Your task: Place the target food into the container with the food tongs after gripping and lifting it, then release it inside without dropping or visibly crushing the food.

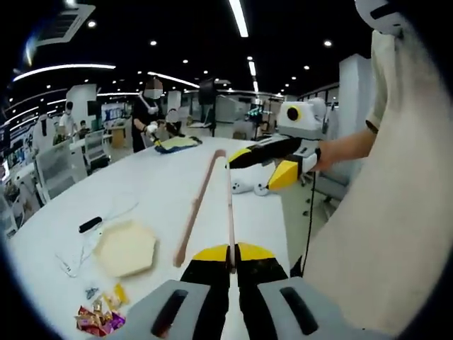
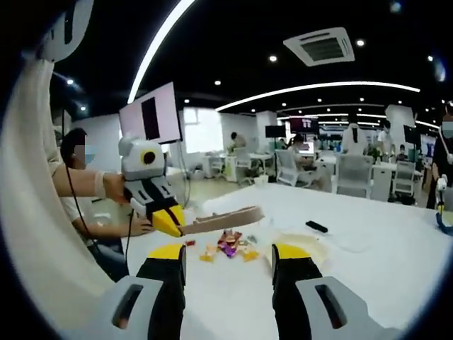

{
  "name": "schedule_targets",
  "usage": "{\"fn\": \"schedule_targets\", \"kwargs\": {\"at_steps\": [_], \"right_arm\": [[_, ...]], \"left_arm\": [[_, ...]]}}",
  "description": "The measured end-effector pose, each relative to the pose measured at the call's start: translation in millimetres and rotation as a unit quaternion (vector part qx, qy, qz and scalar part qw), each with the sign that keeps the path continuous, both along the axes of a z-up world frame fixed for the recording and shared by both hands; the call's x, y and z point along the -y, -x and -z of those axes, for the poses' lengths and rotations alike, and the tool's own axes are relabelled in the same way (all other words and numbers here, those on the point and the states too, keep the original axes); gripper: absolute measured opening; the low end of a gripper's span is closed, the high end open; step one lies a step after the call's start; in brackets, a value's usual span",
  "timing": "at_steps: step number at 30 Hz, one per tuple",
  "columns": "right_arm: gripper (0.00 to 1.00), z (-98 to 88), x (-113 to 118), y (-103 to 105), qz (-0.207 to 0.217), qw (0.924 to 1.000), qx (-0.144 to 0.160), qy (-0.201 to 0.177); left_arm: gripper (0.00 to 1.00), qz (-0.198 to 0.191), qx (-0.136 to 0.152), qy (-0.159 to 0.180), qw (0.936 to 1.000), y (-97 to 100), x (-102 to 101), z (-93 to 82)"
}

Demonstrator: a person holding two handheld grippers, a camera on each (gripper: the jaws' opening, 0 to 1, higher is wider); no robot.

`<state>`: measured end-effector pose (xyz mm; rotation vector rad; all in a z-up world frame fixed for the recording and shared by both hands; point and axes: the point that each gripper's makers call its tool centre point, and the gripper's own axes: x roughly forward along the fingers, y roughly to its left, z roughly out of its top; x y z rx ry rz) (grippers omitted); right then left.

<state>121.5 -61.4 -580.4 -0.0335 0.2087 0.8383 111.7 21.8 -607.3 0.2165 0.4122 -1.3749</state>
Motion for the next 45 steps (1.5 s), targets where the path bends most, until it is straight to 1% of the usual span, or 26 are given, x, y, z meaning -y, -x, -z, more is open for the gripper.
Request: {"fn": "schedule_targets", "kwargs": {"at_steps": [4, 8, 12, 15, 18, 22, 28, 31, 36, 39, 45], "right_arm": [[0.49, 0.8, 5.7, 1.5, -0.007, 0.9999, -0.001, 0.013], [0.5, -3.8, 6.0, 3.3, -0.017, 0.9998, -0.001, 0.01], [0.5, -14.5, -3.6, 7.2, -0.045, 0.999, -0.001, -0.007], [0.49, -23.1, -13.2, 12.7, -0.074, 0.9963, -0.018, -0.039], [0.49, -27.1, -16.1, 13.9, -0.087, 0.9952, -0.017, -0.041], [0.49, -33.3, -22.0, 17.7, -0.111, 0.9925, -0.019, -0.048], [0.49, -35.7, -30.5, 25.9, -0.149, 0.988, -0.019, -0.034], [0.49, -37.8, -33.9, 28.9, -0.162, 0.9859, -0.02, -0.038], [0.49, -36.8, -40.4, 35.9, -0.184, 0.9821, -0.022, -0.033], [0.48, -34.0, -45.5, 41.8, -0.2, 0.9796, -0.015, -0.014], [0.47, -32.5, -54.2, 49.7, -0.226, 0.9739, -0.015, -0.002]], "left_arm": [[0.0, 0.007, -0.006, 0.003, 1.0, 4.1, -2.8, -1.9], [0.0, 0.019, -0.007, 0.003, 0.9998, 10.9, -3.9, -6.0], [0.0, 0.035, -0.008, 0.005, 0.9994, 18.2, -3.2, -11.5], [0.0, 0.045, -0.012, 0.015, 0.9988, 24.2, -1.5, -17.2], [0.0, 0.049, -0.016, 0.024, 0.9984, 28.2, -0.8, -21.4], [0.0, 0.063, -0.017, 0.022, 0.9976, 35.8, 0.6, -24.5], [0.0, 0.076, -0.015, 0.019, 0.9968, 42.7, 1.1, -28.8], [0.0, 0.082, -0.016, 0.027, 0.9962, 46.3, 2.6, -33.4], [0.0, 0.101, -0.016, 0.021, 0.9946, 55.1, 5.0, -36.7], [0.0, 0.108, -0.014, 0.015, 0.994, 58.2, 5.4, -35.9], [0.0, 0.12, -0.018, 0.007, 0.9926, 65.1, 7.9, -31.6]]}}
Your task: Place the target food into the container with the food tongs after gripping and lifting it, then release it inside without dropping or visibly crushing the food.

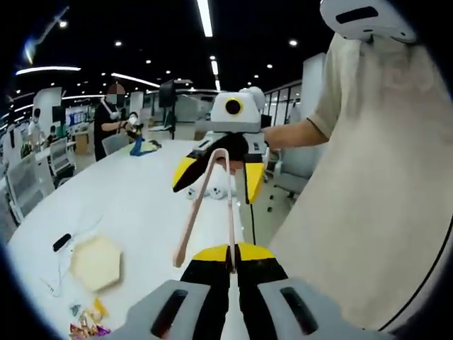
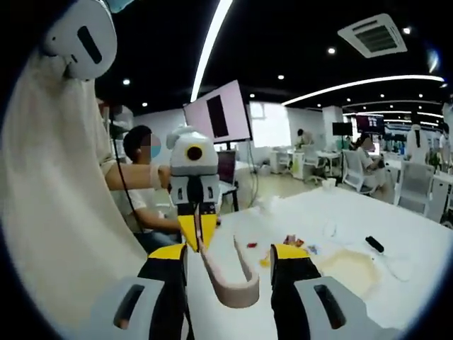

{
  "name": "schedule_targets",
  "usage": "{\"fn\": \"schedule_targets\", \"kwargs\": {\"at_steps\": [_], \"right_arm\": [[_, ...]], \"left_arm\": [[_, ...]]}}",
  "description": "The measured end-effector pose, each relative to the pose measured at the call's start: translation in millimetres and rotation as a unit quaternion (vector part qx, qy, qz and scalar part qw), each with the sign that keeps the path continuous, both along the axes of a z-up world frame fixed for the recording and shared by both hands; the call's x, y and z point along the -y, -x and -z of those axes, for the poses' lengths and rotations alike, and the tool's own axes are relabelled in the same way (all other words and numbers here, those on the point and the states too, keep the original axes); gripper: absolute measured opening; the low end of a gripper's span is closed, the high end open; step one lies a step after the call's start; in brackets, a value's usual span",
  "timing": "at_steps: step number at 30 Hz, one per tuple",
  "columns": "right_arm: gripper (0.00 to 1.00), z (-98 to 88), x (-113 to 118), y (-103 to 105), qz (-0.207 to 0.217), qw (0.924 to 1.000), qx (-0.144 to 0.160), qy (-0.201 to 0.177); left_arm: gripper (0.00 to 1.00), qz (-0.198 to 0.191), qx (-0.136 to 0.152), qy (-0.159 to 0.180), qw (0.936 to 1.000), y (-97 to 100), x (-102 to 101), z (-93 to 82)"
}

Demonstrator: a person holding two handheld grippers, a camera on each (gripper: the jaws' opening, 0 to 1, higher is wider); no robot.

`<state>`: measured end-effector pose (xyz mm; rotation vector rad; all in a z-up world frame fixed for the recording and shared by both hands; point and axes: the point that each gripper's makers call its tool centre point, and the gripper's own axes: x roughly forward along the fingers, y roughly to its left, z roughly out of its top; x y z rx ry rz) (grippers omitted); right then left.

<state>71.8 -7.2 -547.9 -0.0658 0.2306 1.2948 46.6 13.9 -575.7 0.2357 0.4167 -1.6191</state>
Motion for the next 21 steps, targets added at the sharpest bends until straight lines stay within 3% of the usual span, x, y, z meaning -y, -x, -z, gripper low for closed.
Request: {"fn": "schedule_targets", "kwargs": {"at_steps": [5, 21], "right_arm": [[0.45, 4.4, -7.7, 7.1, -0.025, 0.9996, 0.001, 0.013], [0.37, 13.3, -18.5, 16.6, -0.045, 0.9988, -0.008, 0.02]], "left_arm": [[0.0, 0.01, 0.001, -0.007, 0.9999, 5.0, 2.4, 2.6], [0.0, 0.025, -0.002, -0.004, 0.9997, 14.0, 5.3, 0.9]]}}
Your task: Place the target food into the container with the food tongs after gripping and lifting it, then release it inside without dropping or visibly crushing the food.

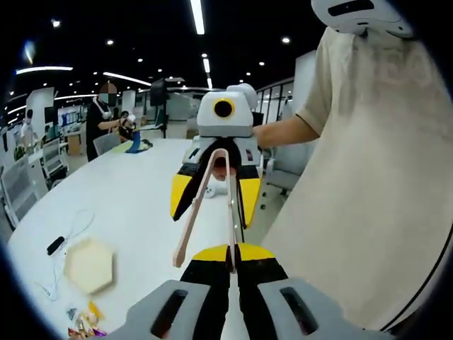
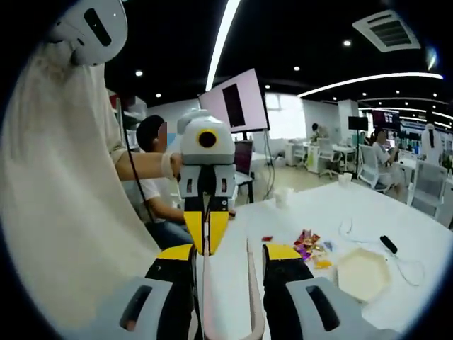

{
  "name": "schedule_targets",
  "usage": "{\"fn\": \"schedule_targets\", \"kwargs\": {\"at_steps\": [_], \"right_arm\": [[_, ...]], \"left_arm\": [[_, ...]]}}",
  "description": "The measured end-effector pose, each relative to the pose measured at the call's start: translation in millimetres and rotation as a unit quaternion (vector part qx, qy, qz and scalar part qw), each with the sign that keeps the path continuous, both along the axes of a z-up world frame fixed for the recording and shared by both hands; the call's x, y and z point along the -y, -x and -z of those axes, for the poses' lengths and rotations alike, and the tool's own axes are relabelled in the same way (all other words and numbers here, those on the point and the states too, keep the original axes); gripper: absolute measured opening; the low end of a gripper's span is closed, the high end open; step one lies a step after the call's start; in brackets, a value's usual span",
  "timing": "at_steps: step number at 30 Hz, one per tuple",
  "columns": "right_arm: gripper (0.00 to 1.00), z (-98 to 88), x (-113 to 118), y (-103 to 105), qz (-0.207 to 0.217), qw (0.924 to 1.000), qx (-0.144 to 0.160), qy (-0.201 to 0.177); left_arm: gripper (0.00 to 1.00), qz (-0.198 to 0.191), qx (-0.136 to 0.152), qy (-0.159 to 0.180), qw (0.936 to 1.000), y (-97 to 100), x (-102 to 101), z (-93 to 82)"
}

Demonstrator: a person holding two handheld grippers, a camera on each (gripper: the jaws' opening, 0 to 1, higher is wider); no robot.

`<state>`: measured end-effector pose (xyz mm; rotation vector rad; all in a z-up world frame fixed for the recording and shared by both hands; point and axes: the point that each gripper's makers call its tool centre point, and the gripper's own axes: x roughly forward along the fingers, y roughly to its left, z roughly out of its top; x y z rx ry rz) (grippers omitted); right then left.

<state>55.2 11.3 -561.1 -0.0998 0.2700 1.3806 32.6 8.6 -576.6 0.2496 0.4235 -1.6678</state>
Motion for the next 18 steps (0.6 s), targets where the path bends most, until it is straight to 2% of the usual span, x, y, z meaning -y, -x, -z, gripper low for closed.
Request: {"fn": "schedule_targets", "kwargs": {"at_steps": [14, 18], "right_arm": [[0.36, 1.0, -2.8, 0.6, 0.002, 1.0, -0.003, -0.004], [0.35, -0.3, -4.9, 3.3, 0.0, 0.9999, -0.007, -0.012]], "left_arm": [[0.0, 0.004, -0.004, 0.006, 1.0, 5.3, 2.2, -0.7], [0.0, 0.001, -0.01, 0.02, 0.9997, 5.7, 2.5, -5.6]]}}
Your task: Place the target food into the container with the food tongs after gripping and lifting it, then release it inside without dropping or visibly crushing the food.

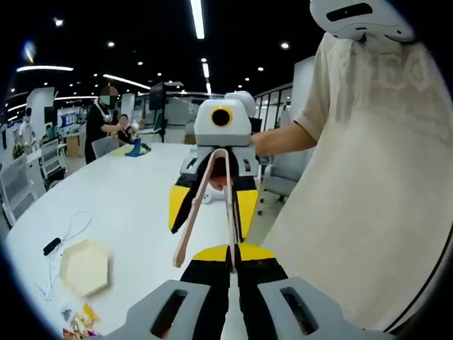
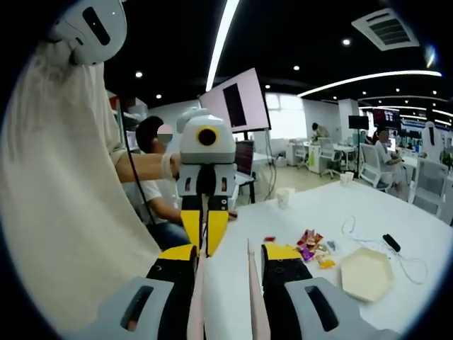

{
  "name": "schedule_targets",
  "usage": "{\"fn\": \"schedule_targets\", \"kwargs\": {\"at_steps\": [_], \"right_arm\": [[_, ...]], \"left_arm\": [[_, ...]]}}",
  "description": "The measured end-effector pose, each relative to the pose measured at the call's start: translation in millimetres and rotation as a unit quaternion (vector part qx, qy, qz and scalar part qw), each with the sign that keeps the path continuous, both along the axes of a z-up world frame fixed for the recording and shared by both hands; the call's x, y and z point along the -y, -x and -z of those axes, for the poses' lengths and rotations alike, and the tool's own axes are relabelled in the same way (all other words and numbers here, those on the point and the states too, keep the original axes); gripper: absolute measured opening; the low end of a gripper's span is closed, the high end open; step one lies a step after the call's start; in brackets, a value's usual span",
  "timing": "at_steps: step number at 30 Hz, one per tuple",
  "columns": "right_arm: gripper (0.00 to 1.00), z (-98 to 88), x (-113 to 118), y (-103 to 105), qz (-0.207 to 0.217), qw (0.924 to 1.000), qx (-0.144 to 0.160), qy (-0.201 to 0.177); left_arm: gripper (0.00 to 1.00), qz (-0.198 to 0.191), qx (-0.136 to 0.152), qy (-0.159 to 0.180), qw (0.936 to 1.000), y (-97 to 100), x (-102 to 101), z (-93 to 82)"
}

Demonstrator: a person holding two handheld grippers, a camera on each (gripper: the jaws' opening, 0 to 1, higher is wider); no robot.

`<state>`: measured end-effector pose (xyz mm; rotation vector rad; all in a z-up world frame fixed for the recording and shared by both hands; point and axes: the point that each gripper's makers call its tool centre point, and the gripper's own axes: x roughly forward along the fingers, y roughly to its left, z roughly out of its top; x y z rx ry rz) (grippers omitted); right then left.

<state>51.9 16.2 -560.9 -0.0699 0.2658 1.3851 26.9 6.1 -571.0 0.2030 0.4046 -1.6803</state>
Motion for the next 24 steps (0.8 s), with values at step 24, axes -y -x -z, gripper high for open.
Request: {"fn": "schedule_targets", "kwargs": {"at_steps": [24], "right_arm": [[0.27, -7.1, -0.1, 1.4, -0.008, 0.9997, -0.015, -0.017]], "left_arm": [[0.0, -0.006, -0.004, 0.026, 0.9996, 2.6, 2.1, -6.0]]}}
